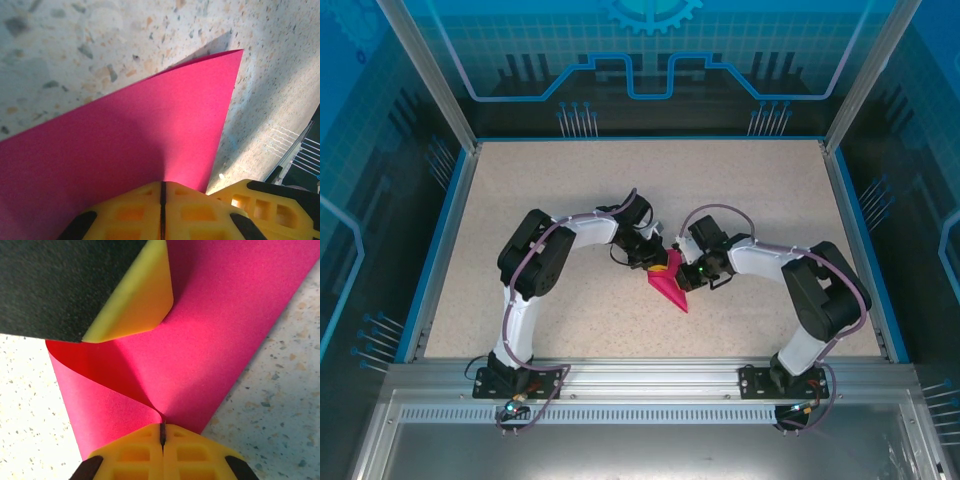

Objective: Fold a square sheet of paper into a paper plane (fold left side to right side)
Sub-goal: Third fold the triangle at the center of the table.

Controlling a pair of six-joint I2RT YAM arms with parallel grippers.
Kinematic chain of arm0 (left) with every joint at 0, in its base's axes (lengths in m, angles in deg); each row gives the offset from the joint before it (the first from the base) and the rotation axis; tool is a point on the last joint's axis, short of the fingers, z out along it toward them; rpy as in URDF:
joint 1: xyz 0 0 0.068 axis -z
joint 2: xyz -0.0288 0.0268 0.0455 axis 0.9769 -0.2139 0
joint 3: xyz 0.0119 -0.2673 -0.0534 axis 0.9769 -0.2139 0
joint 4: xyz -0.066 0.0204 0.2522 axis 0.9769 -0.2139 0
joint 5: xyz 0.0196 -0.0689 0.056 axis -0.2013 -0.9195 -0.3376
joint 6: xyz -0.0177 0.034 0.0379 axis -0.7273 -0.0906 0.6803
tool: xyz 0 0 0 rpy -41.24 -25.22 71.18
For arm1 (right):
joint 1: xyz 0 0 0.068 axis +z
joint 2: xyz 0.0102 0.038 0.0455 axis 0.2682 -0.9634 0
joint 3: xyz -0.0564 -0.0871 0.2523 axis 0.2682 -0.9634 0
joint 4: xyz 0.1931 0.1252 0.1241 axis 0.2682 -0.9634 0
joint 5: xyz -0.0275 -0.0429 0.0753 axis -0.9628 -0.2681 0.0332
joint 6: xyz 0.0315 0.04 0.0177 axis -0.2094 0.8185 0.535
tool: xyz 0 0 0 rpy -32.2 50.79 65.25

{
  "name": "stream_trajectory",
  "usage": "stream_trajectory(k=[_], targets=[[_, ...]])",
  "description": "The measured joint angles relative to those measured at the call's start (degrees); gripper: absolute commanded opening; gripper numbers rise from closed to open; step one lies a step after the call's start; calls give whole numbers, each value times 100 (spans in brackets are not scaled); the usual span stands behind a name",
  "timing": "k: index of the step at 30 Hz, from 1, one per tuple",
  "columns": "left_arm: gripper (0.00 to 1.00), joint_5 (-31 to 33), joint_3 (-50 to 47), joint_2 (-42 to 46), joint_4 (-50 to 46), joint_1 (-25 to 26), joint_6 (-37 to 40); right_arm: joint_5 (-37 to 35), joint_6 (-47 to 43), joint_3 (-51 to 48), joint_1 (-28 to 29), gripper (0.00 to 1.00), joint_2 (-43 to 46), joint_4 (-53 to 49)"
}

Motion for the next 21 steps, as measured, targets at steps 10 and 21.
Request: stream_trajectory(k=[10, 21], targets=[[22, 168, -46, 151, -144, 35, 85, -24, 0, 94, 0, 0, -87, -109], [27, 590, -181, 1222, -732, -101, 280, -17, -4, 153, 0, 0, -129, -168]])
